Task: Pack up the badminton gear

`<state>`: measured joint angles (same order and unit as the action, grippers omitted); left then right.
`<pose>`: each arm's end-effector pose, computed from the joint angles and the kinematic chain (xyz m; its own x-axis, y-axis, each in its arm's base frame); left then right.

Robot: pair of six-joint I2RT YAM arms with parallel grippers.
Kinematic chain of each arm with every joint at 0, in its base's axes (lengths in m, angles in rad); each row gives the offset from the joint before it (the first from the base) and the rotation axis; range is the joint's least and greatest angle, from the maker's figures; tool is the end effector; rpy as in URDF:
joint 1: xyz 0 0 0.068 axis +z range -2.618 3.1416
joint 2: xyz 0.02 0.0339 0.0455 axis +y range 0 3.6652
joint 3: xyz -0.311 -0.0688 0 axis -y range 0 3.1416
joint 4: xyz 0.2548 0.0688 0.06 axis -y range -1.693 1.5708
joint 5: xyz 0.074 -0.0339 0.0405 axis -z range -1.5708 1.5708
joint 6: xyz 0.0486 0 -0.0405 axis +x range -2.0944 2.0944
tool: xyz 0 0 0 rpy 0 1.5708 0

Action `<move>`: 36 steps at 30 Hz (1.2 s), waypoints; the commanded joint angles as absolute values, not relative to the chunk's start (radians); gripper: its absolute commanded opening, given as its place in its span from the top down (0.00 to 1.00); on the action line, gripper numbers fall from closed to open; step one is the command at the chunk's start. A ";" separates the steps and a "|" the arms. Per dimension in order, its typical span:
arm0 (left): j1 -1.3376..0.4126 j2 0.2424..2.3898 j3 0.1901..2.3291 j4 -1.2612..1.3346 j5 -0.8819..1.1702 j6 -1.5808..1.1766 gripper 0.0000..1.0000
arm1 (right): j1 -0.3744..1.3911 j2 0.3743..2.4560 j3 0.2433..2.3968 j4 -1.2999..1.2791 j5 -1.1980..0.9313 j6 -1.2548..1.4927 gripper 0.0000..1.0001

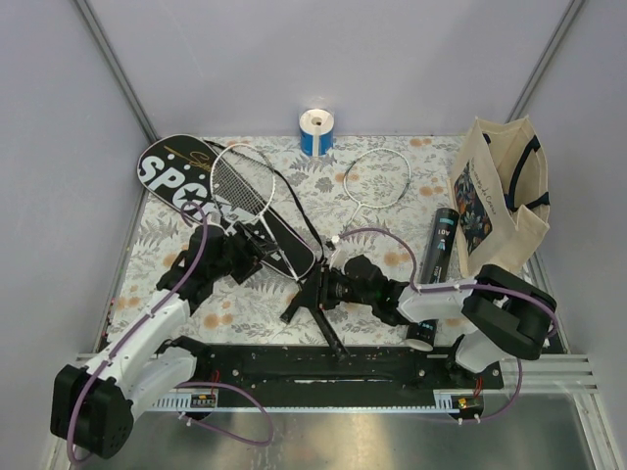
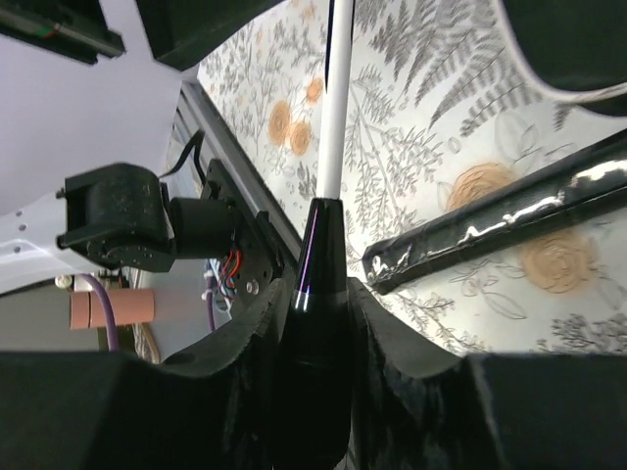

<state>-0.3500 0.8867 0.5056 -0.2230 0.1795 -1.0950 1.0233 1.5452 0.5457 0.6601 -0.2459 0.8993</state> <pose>0.1685 -0.0707 0.2463 -0.6670 -0.6876 -0.2868 -0.2566 0.5734 -0.7781 0.1536 0.2747 0.2022 -0.8497 0.0650 -0.5232 -0.4539 0.4147 0.7887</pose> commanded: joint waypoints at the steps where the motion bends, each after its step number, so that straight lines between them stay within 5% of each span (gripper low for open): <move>1: -0.350 0.919 0.642 -0.374 0.114 -1.025 0.20 | 0.967 1.442 0.546 0.727 -0.173 0.888 1.00; 12: -0.351 1.093 0.820 -0.535 -0.182 -1.092 0.27 | 0.919 1.157 0.450 0.553 0.052 0.816 1.00; 24: -0.350 1.745 1.310 -0.653 -0.230 -1.054 0.42 | 0.919 0.756 0.377 0.226 0.230 0.670 1.00; 36: -0.350 2.097 1.585 -0.749 -0.262 -1.045 0.44 | 0.919 0.675 0.342 0.176 0.256 0.623 1.00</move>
<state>-0.3504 2.0502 1.5166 -0.7189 -0.2436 -1.0611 0.9218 0.6910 0.3298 0.1318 0.2203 0.6735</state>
